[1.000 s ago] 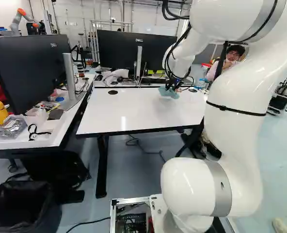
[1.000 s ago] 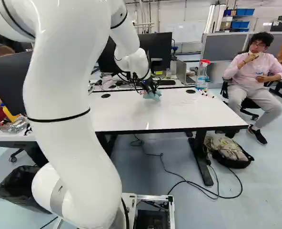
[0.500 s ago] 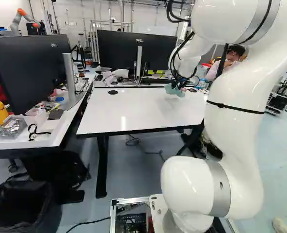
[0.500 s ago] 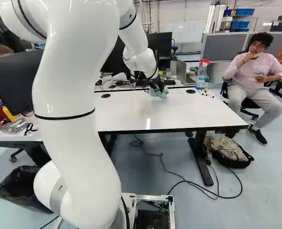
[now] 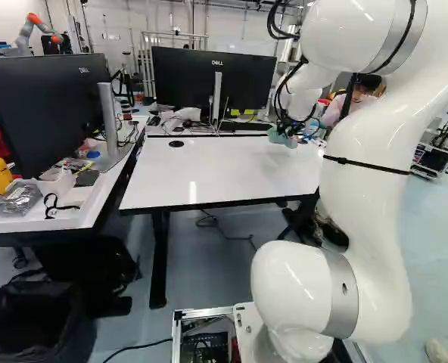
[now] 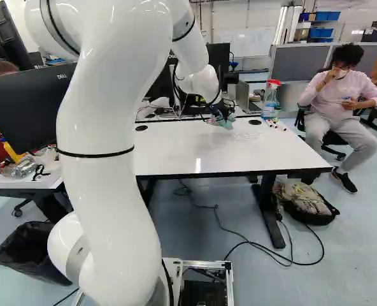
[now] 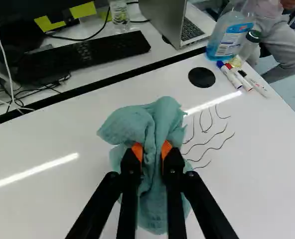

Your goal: Clean the table with the green towel

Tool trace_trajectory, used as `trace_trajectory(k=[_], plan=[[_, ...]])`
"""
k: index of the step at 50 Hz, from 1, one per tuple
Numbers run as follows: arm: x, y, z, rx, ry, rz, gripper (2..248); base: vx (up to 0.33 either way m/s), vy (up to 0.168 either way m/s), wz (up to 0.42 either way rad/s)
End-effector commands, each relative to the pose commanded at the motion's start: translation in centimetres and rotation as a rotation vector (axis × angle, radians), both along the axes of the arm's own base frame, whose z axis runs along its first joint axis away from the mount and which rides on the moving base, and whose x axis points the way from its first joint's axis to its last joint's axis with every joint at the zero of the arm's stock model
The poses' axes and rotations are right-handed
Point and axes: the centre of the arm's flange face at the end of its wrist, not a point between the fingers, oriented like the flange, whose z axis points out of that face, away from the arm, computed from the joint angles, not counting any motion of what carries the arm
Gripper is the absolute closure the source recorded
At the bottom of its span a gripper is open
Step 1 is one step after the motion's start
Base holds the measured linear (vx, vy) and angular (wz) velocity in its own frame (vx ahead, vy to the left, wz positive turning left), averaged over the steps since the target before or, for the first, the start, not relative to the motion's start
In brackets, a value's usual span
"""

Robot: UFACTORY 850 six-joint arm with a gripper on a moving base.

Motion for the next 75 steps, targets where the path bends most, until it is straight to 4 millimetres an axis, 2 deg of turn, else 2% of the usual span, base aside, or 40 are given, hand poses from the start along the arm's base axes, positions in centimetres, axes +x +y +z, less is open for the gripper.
trace_trajectory(k=[37, 49, 75], plan=[[0.5, -6.6, 0.1, -0.025, -0.059, -0.091, 191, 0.000, 0.000, 0.000], [1.3, -8.5, -1.1, -0.023, -0.052, -0.112, 191, 0.000, 0.000, 0.000], [2.0, -9.3, -4.4, -0.008, -0.017, -0.118, 191, 0.000, 0.000, 0.000]])
